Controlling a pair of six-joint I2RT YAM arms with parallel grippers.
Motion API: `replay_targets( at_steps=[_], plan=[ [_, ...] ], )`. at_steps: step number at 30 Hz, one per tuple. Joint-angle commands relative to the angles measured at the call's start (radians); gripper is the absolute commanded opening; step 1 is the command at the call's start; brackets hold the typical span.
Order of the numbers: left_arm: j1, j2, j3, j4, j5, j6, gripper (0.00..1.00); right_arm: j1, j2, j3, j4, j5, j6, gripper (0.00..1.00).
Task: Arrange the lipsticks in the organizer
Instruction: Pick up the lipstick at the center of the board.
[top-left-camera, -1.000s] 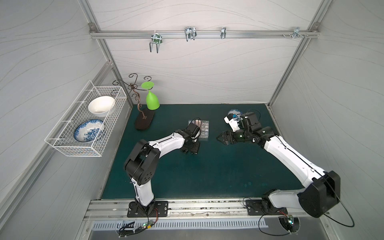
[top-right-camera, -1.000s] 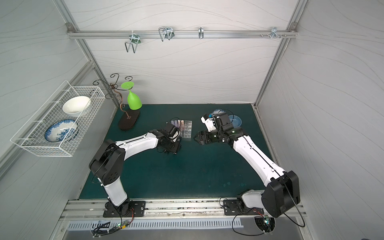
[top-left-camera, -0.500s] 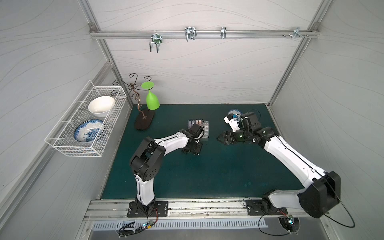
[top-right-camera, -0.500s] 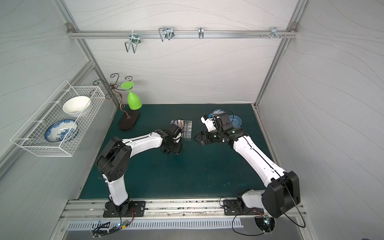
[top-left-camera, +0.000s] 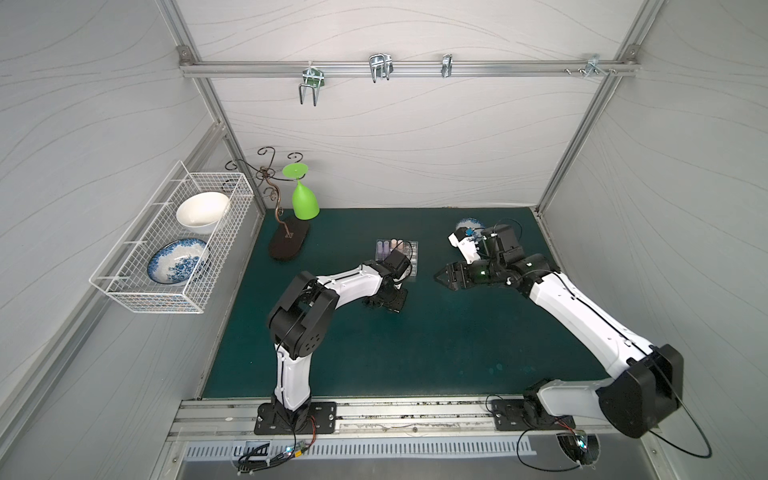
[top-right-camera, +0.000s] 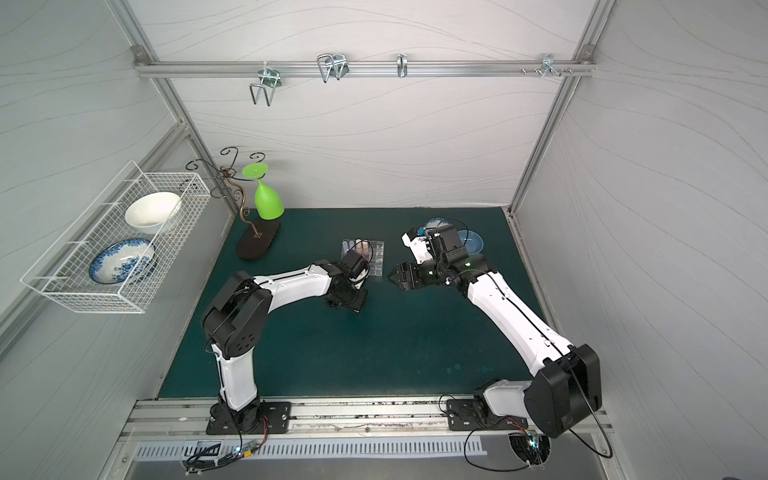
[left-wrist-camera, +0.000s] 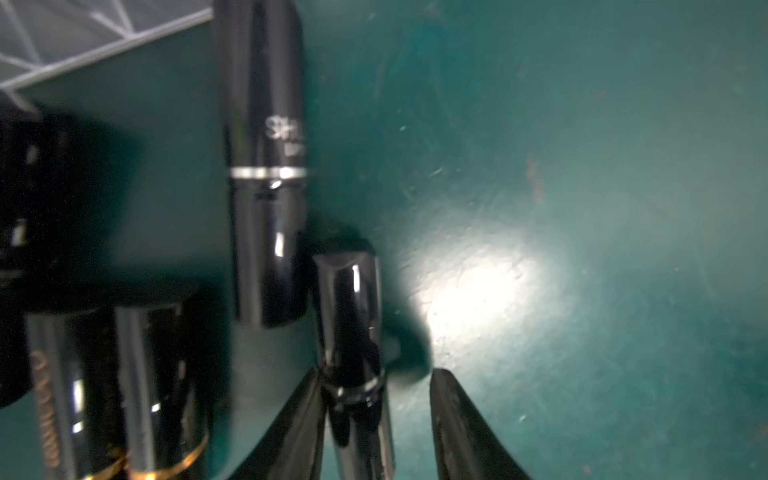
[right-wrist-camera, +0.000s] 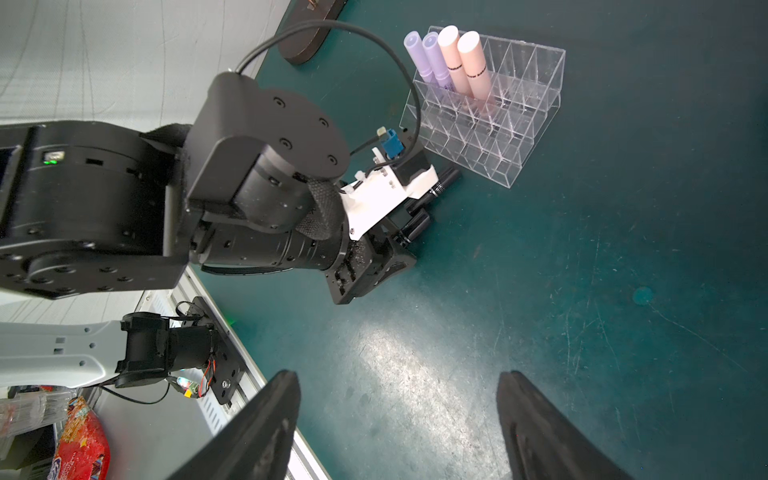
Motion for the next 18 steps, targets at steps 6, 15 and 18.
replay_targets(
  at_steps=[6,15,18],
  plan=[
    [-0.019,-0.018,0.026,-0.039,-0.010,-0.003,0.23,-0.007,-0.030,0.006,-0.030,-0.013,-0.009,0.77],
    [-0.018,-0.329,-0.063,0.006,0.107,0.022,0.20,-0.074,-0.026,0.014,-0.037,-0.171,0.022,0.78],
    [-0.007,-0.439,-0.096,0.059,0.244,0.012,0.18,-0.080,-0.014,0.027,-0.039,-0.296,0.018,0.83]
  ],
)
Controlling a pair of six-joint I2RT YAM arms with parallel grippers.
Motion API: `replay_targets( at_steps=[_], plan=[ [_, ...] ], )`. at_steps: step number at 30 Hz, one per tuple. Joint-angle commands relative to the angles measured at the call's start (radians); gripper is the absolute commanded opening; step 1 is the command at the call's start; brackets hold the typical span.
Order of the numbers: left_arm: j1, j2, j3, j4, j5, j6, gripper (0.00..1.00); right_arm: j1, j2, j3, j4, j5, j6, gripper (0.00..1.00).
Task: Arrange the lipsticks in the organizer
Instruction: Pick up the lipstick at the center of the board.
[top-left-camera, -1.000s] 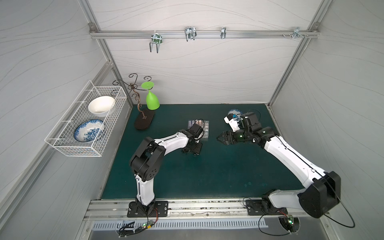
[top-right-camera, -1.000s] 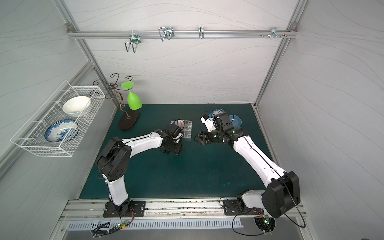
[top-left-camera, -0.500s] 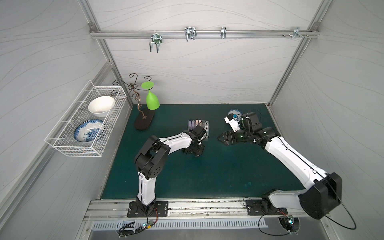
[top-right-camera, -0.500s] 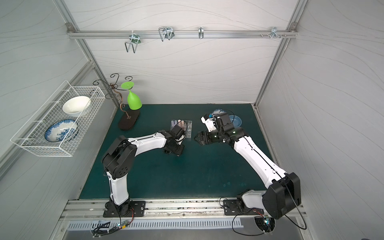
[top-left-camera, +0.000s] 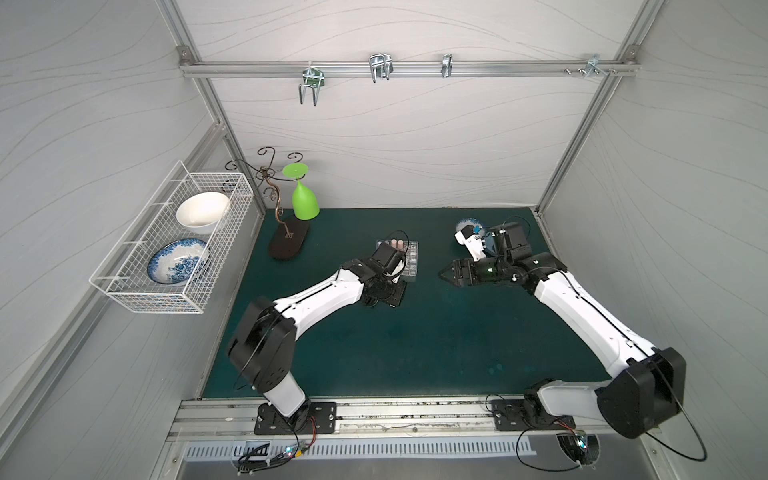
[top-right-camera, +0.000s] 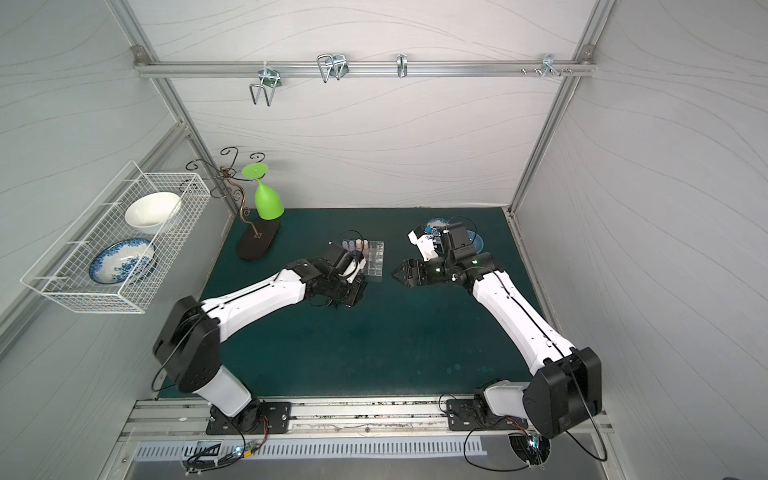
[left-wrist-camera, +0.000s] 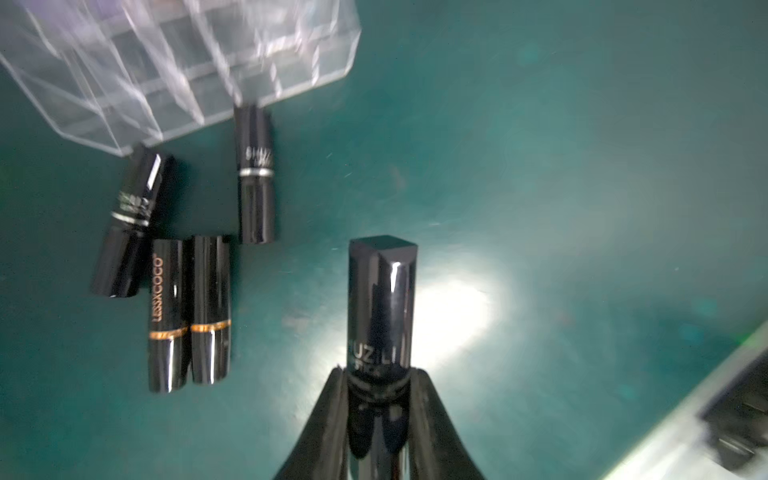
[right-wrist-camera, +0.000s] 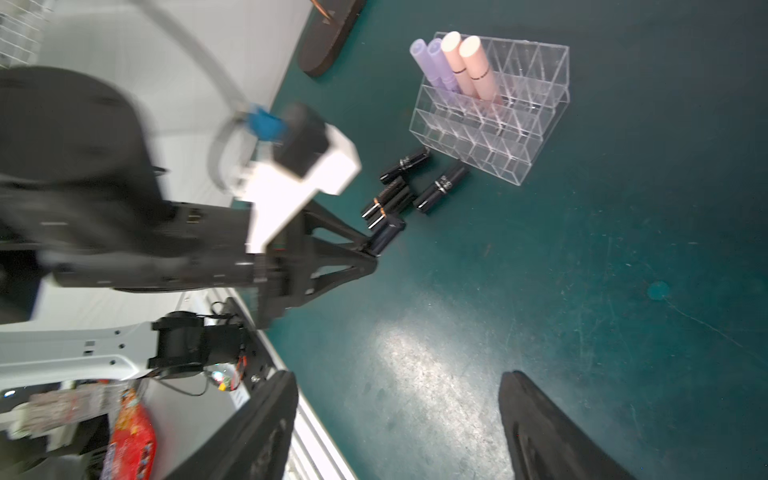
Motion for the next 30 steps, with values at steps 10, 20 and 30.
replay_targets(
  at_steps=[10,20,30],
  plan=[
    [0.013,-0.200,-0.018,0.137,0.475,-0.026,0.19,0.046,0.000,0.054,0.051,-0.448,0.034,0.88],
    [0.012,-0.257,-0.015,0.166,0.501,-0.057,0.18,0.110,0.077,0.096,0.041,-0.340,0.027,0.77],
    [0.011,-0.270,-0.018,0.167,0.511,-0.062,0.18,0.118,0.115,0.116,0.135,-0.303,0.097,0.51]
  ],
)
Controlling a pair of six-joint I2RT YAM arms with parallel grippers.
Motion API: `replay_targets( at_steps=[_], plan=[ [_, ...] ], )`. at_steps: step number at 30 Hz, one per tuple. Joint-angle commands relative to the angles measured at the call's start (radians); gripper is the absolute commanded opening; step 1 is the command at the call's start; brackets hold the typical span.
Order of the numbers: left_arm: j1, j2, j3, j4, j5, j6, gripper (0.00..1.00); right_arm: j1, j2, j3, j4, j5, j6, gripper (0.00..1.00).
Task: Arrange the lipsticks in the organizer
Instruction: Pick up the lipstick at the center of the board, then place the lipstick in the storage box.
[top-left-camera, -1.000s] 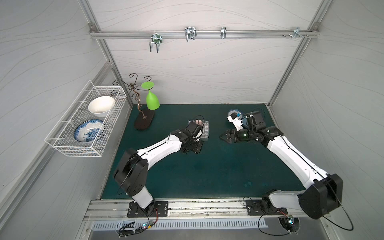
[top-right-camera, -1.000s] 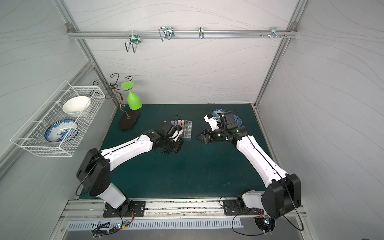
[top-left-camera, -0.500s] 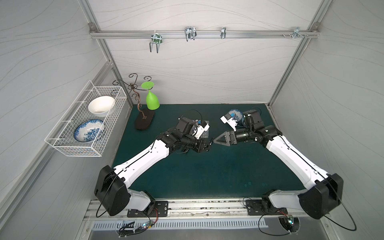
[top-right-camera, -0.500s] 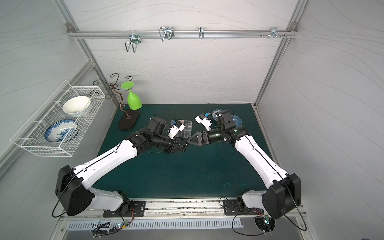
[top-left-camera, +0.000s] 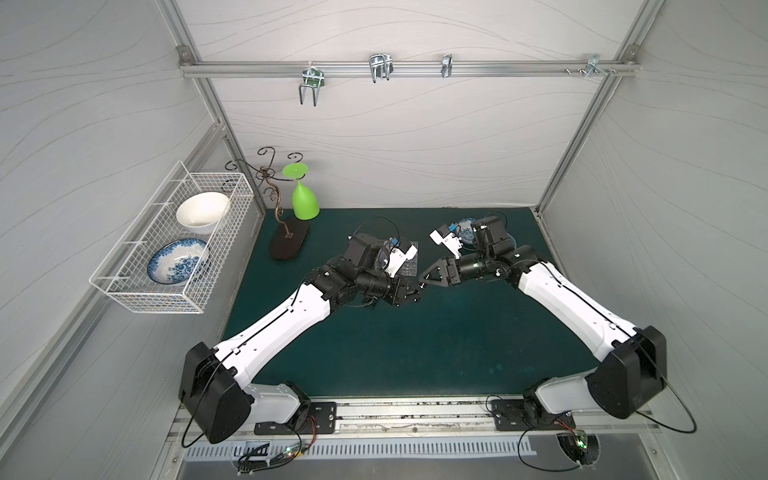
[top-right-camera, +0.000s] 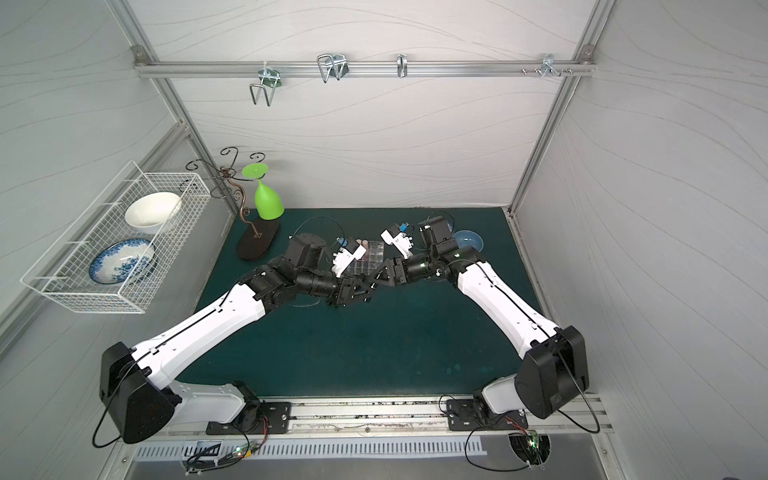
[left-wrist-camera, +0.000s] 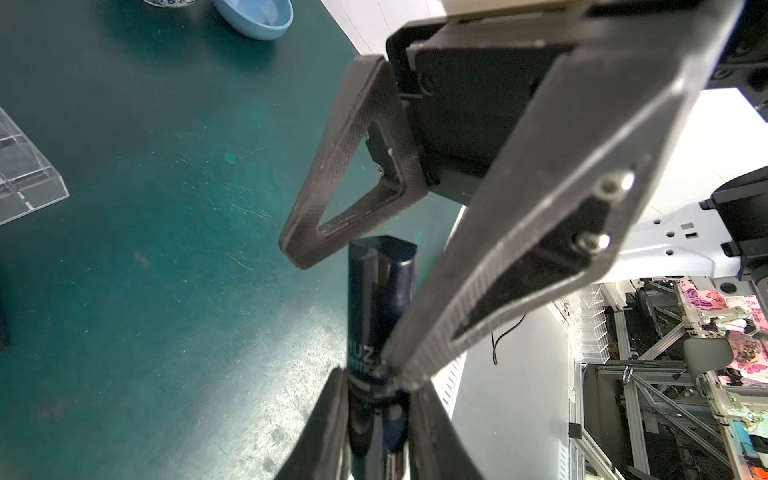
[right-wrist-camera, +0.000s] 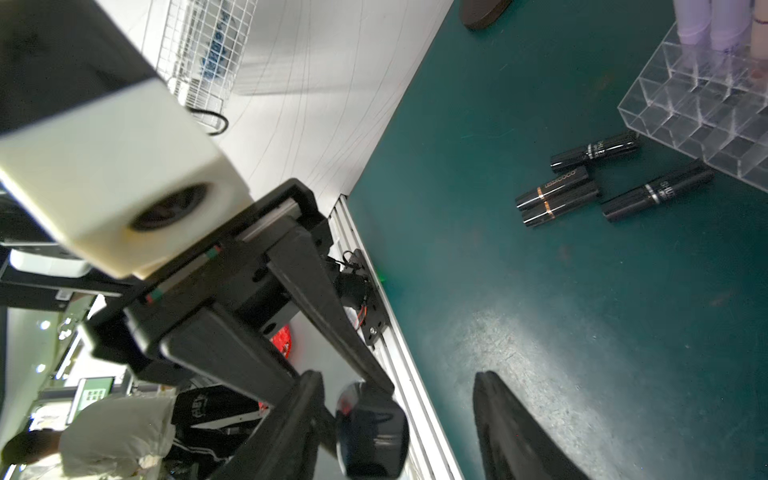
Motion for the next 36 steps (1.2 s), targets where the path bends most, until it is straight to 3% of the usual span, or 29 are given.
replay_targets(
  at_steps=[1,4,6,9,12,16,19,28,36],
  plan=[
    [-0.002,-0.023,0.010,0.044,0.016,-0.003,0.19,0.008,0.007,0.031,0.051,0.001,0.025,0.46],
    [-0.002,-0.023,0.013,0.032,-0.012,0.003,0.23,0.009,-0.011,0.013,0.063,-0.013,0.036,0.29],
    [-0.002,-0.029,0.013,0.027,-0.053,0.003,0.39,0.007,-0.022,0.009,0.059,-0.005,0.035,0.23],
    [-0.002,-0.053,0.008,0.013,-0.173,0.001,0.72,0.005,-0.022,0.019,0.047,0.064,0.021,0.19],
    [-0.002,-0.096,-0.017,-0.003,-0.352,0.005,0.86,0.009,0.011,0.060,0.032,0.202,-0.011,0.17],
    [-0.002,-0.145,-0.069,0.000,-0.570,0.022,0.88,0.037,0.120,0.131,0.061,0.415,-0.052,0.17],
    [-0.002,-0.150,-0.099,0.006,-0.647,0.041,0.86,0.077,0.220,0.192,0.096,0.577,-0.095,0.17],
    [0.004,-0.075,-0.139,0.024,-0.727,0.069,0.82,0.109,0.494,0.383,0.190,0.859,-0.190,0.16],
    [0.018,-0.060,-0.161,0.054,-0.746,0.069,0.81,0.109,0.662,0.544,0.192,0.934,-0.248,0.17]
  ],
)
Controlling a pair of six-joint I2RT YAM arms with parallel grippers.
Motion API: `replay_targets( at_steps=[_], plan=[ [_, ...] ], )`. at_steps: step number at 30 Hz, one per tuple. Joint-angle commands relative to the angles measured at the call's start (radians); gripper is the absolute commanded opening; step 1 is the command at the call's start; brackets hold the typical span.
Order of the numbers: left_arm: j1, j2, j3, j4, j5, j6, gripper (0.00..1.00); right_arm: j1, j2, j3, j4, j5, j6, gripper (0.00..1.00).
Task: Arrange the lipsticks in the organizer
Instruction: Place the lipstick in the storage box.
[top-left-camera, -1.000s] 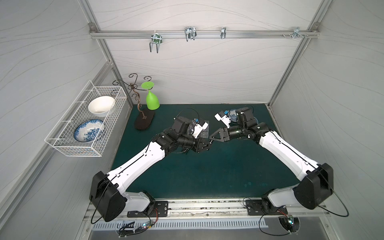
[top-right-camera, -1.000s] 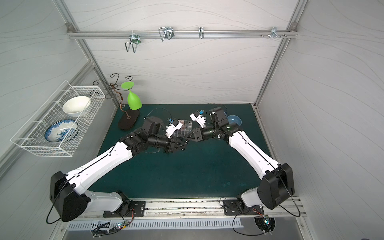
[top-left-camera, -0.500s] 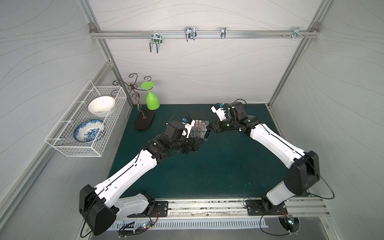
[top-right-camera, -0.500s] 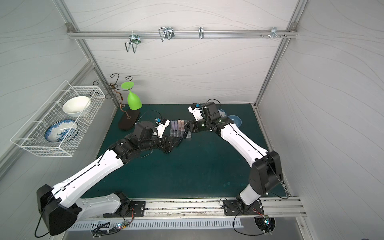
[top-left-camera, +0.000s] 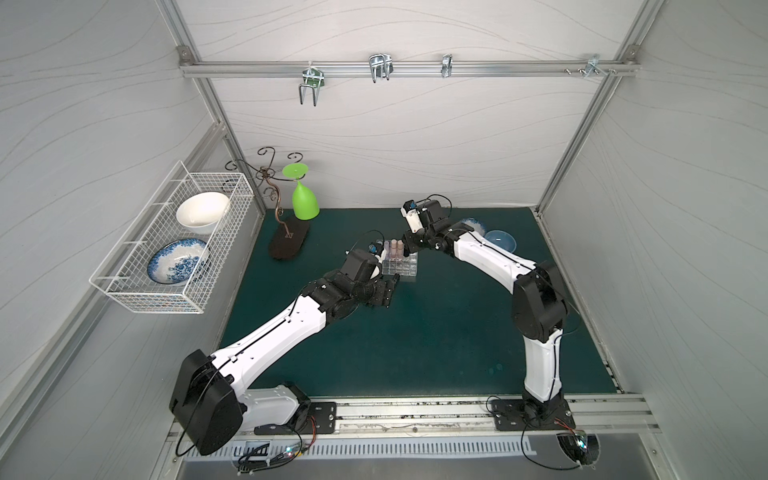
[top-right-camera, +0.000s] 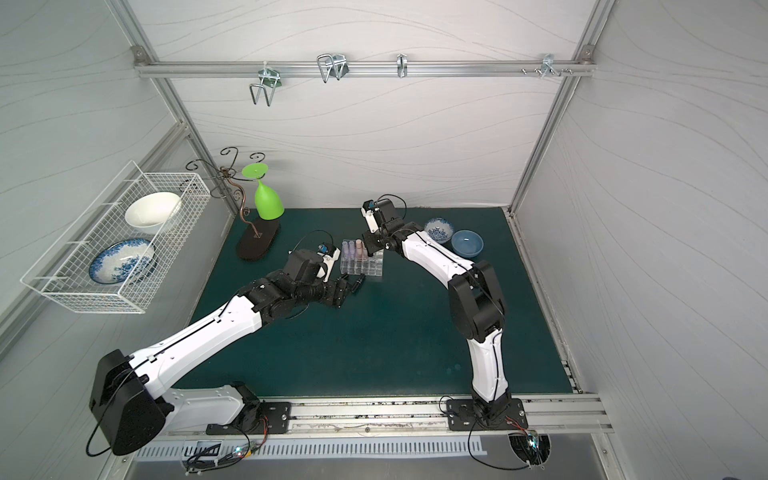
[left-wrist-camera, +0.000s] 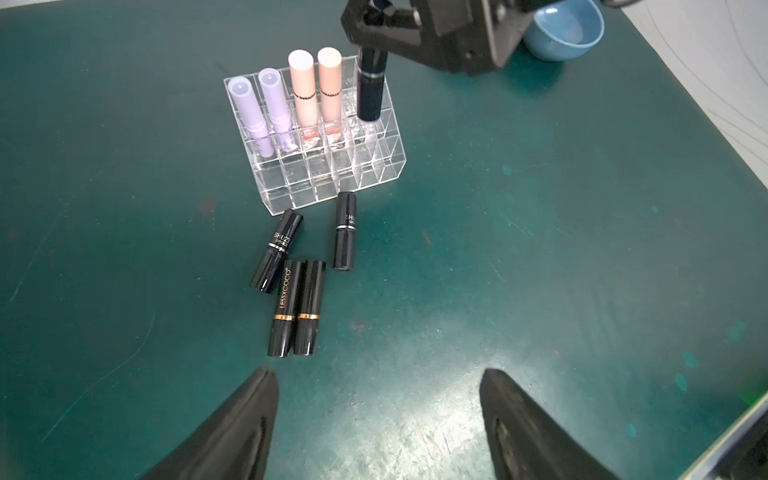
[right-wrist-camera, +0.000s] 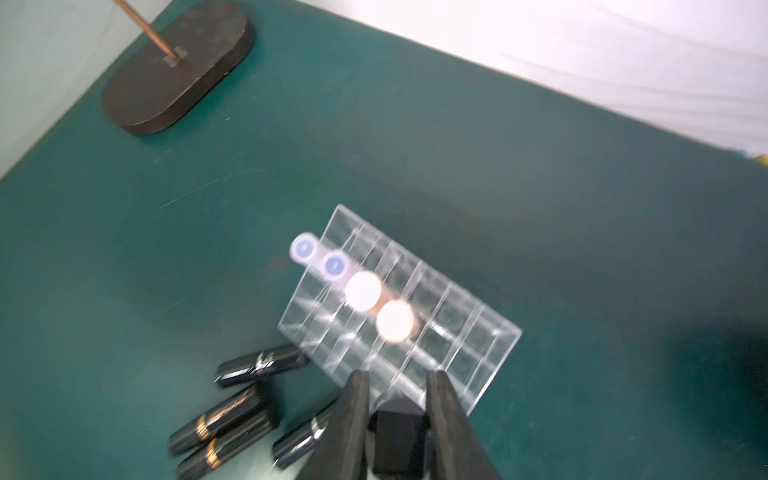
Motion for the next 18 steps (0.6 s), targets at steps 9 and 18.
replay_targets(
  at_steps=[9,18],
  plan=[
    [0.022,0.017,-0.013,0.077,-0.026,0.011,0.80,-0.005,0.112,0.076,0.047,0.077,-0.042,0.16],
    [0.026,0.020,-0.017,0.083,-0.021,0.009,0.79,-0.026,0.102,0.036,0.083,0.083,-0.036,0.17]
  ],
)
